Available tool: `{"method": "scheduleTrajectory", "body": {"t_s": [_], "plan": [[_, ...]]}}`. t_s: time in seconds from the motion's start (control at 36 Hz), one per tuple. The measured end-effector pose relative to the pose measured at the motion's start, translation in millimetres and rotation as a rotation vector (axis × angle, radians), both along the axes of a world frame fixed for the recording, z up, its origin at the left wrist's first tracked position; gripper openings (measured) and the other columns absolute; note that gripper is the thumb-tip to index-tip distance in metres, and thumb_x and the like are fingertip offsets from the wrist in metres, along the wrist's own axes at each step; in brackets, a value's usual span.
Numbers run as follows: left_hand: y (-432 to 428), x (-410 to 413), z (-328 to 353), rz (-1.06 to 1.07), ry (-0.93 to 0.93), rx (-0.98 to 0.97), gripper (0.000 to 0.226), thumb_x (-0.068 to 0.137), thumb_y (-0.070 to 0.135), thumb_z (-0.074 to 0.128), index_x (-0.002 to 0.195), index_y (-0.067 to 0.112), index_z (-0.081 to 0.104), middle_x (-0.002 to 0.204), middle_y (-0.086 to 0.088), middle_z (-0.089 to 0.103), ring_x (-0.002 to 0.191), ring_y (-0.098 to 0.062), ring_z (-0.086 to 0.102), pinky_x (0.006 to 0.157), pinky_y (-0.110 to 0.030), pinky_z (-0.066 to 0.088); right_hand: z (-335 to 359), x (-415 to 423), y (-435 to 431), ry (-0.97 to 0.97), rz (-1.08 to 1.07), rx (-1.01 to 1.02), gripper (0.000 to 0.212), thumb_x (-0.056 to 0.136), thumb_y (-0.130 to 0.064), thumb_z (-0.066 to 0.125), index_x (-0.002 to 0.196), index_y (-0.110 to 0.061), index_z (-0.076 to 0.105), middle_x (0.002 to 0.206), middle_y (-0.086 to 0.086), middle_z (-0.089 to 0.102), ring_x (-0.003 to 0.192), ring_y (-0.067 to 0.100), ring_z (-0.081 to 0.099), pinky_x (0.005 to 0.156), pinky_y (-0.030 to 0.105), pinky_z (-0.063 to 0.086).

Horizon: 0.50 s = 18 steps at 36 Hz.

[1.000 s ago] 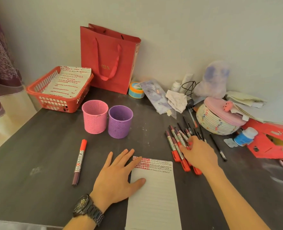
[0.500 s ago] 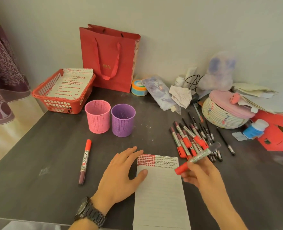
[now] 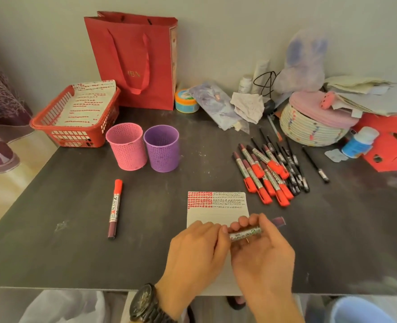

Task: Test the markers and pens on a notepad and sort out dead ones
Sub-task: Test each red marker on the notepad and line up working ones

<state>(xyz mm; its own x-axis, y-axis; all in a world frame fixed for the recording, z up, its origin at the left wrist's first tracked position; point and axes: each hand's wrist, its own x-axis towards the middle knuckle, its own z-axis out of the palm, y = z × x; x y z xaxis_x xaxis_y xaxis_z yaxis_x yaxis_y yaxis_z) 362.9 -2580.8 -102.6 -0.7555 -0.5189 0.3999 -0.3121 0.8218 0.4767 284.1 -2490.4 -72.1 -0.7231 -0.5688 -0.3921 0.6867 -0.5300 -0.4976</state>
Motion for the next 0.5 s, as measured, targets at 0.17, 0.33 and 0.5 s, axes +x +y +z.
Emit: {"method": "scheduleTrajectory", "body": {"t_s": [0.17,0.33,0.5], "plan": [[7.0,-11.9,5.2,0.132,0.074,-0.119,0.048,0.093,0.030,0.047,0.047,0.024,0.036,0.041,0.007,0.039,0.043,-0.011,0.035,0.041,-0.021,0.020,0.9,-10.6,-5.3,-0.210,-0.131,-0.019,0.048,0.088,-0.032,0.063,0.053,-0.021,0.033,0.053,-0.005,0.026,0.047,0.016,0.026,0.059,0.032,0.034],[10.4,-2.0,17.1,0.113,-0.043,-0.014,0.048,0.093,0.035,0.040,0.049,0.024,0.022,0.039,0.010,0.024,0.038,-0.008,0.019,0.040,-0.018,0.007,3.4,-17.9,-5.9,-0.079,0.034,-0.023,0.051,0.077,-0.026,0.065,0.048,-0.023,0.024,0.041,-0.006,0.017,0.039,0.013,0.013,0.042,0.029,0.025],[2.4,7.3,25.3,0.064,-0.284,0.332,0.054,0.095,0.037,0.035,0.046,0.016,0.029,0.037,0.002,0.034,0.039,-0.018,0.031,0.043,-0.022,0.015,7.5,-29.2,-3.6,0.049,0.234,-0.266,0.058,0.071,-0.025,0.079,0.043,-0.024,0.029,0.038,-0.009,0.019,0.032,0.010,0.016,0.036,0.025,0.026]]}}
